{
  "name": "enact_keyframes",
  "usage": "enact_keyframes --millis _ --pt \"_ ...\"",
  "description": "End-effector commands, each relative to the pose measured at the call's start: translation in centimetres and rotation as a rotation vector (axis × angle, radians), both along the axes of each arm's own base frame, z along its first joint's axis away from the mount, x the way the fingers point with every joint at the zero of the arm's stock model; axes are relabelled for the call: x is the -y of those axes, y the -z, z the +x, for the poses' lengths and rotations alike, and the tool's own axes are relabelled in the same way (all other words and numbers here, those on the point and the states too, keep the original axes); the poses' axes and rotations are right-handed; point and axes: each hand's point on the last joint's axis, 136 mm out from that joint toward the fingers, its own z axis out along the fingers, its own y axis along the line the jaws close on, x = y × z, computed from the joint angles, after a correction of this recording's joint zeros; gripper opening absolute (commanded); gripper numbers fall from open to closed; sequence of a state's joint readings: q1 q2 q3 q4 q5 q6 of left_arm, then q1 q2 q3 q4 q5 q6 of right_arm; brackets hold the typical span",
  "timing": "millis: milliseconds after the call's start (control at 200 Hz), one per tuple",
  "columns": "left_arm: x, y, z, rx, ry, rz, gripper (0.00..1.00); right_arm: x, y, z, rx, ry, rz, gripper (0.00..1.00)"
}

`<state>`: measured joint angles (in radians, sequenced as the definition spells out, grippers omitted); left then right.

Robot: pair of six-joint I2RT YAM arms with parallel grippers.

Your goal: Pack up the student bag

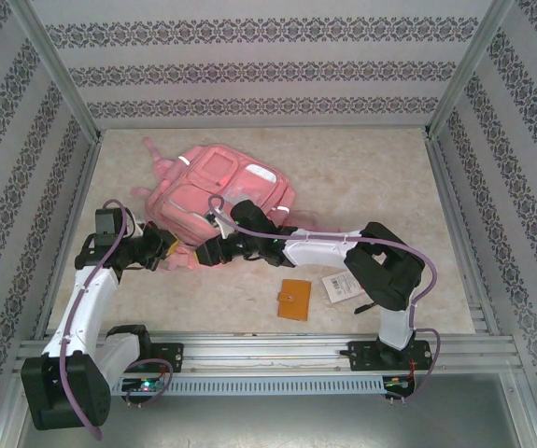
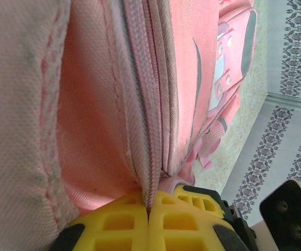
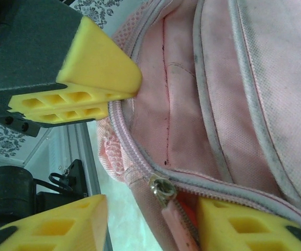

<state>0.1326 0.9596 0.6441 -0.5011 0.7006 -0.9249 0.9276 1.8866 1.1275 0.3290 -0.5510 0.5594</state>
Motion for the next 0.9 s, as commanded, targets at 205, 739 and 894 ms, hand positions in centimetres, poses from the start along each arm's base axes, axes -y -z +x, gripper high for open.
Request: enact_keyframes --millis 205,739,894 --pt "0.9 -1.4 0.0 0.064 0.047 -0.036 0.00 1.7 1.0 -0.2 0.057 0.020 -0.078 0.27" --pt "-1.2 -0.5 -0.3 0.080 0.027 0.143 0.00 6.4 2.4 -1.6 0.009 0.062 -0.197 0.00" --pt "-2.3 0.6 -0.6 0.059 0.021 0.232 0.00 9.3 3.8 -3.0 -0.046 0.052 -0.265 0.00"
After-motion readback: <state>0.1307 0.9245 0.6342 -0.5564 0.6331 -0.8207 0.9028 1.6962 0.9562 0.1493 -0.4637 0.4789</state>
